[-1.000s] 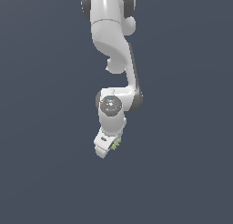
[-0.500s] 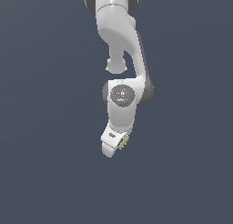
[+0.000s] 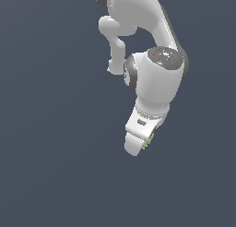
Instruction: Pick up the object and move it to a goal position.
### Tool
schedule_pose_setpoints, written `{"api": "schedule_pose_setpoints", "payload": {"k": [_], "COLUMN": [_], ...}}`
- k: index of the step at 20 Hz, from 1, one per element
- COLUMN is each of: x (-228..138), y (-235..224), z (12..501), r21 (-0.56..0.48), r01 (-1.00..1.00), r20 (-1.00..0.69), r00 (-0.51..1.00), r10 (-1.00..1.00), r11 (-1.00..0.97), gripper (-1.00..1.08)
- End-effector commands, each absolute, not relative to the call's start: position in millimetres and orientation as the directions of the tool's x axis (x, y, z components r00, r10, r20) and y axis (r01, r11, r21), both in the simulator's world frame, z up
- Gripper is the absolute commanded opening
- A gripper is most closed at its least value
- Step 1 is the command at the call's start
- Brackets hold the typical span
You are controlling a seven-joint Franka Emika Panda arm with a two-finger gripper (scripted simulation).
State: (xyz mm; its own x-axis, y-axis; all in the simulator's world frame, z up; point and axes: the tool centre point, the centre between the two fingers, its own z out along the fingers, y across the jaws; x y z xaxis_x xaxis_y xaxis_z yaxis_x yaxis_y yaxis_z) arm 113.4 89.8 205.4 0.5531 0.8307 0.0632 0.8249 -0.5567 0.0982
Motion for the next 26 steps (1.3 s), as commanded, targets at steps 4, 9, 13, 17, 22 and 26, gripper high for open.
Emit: {"api": "schedule_pose_setpoints", "payload": {"k": [4, 9, 13, 17, 22, 26], "x": [126.2, 135.6, 140.4, 143.6, 146.0, 146.9], "y": [128.5, 157.1, 171.6, 180.7, 186.8, 188.3], "z": [267.4, 313.9, 337.3, 351.9, 361.5, 363.6], "r21": [0.134, 0.162, 0.176, 0.185, 0.19, 0.192], "r01": [0.812, 0.801, 0.796, 0.792, 0.79, 0.79], "r20": [0.086, 0.103, 0.111, 0.116, 0.119, 0.12], "r00": [0.562, 0.567, 0.569, 0.57, 0.571, 0.571], "r10": [0.823, 0.817, 0.815, 0.813, 0.812, 0.812], "r11": [-0.568, -0.576, -0.58, -0.582, -0.583, -0.583], "gripper": [-1.0, -1.0, -1.0, -1.0, -1.0, -1.0]}}
